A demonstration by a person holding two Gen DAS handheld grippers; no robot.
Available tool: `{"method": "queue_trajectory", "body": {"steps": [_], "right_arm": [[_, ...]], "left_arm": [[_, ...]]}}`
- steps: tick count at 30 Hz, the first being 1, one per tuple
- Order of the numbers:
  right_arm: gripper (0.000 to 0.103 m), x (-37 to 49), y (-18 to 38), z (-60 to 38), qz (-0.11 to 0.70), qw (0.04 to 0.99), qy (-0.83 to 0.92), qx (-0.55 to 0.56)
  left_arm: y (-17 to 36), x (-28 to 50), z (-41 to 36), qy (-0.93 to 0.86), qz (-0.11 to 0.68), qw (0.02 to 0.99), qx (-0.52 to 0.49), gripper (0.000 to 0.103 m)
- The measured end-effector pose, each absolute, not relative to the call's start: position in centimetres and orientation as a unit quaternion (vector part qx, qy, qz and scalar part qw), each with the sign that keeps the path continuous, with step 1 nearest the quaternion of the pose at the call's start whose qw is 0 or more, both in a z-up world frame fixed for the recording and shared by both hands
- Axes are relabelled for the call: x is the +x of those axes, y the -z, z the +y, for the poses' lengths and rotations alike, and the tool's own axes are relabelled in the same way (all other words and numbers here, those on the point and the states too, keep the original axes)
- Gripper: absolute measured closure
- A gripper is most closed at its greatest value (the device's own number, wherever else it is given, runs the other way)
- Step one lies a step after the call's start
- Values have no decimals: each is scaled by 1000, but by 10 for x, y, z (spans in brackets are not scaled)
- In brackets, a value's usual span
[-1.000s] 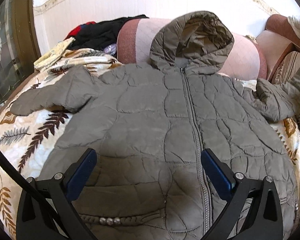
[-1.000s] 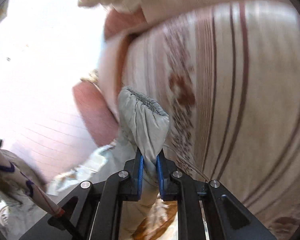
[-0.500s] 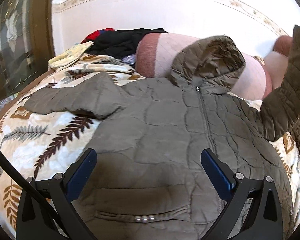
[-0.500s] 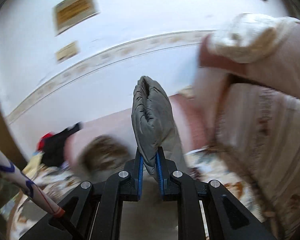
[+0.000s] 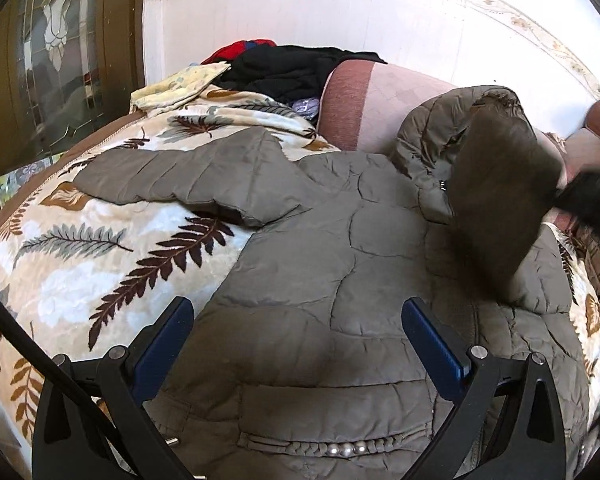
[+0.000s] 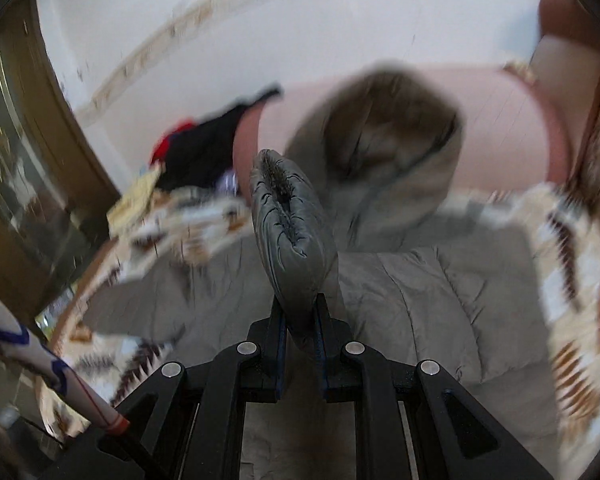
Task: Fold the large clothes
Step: 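Fold the held sleeve across the jacket body toward the zipper, release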
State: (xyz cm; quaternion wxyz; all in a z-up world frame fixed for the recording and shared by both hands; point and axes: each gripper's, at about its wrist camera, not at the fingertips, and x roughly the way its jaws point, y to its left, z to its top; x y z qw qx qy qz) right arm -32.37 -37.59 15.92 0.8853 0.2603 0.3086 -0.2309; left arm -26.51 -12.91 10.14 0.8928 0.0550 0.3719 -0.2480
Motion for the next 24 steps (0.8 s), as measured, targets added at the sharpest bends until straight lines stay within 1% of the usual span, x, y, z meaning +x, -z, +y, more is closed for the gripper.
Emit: {"method": "queue_trajectory", "body": {"steps": [2, 4, 5, 6, 8, 10, 12, 14, 16, 20, 22, 24], "right_arm": [[90, -308, -128, -363, 335, 877, 219, 265], [87, -299, -109, -357, 350, 874, 209, 264], [78, -295, -102, -353, 358, 873, 198, 265], [63, -293, -99, -352, 366, 871, 185, 269], [55, -293, -100, -350, 373, 872, 164, 270], [54, -302, -107, -351, 367, 880, 145, 266], [54, -319, -123, -359, 344, 891, 136, 263], [53, -336, -135, -375, 325, 896, 163, 254], [53, -355, -135, -403, 318, 888, 212, 256], [53, -386, -115, -455, 337, 847, 324, 253], [53, -396, -94, -474, 362, 823, 366, 241], [53, -404, -73, -490, 382, 804, 374, 260]], "left_arm": [[-100, -263, -130, 247, 373, 892, 55, 0], [-98, -262, -132, 246, 373, 893, 59, 0], [-97, -260, -134, 245, 374, 892, 60, 0], [-96, -259, -136, 244, 376, 892, 60, 0], [-93, -257, -139, 243, 380, 890, 58, 0], [-91, -253, -141, 240, 383, 890, 56, 0], [-89, -249, -145, 237, 385, 890, 53, 0], [-88, -244, -149, 231, 387, 891, 53, 0], [-86, -241, -152, 226, 391, 891, 51, 0], [-78, -234, -162, 220, 398, 889, 62, 0], [-73, -230, -167, 217, 404, 886, 68, 0], [-64, -224, -174, 213, 419, 879, 77, 0]]}}
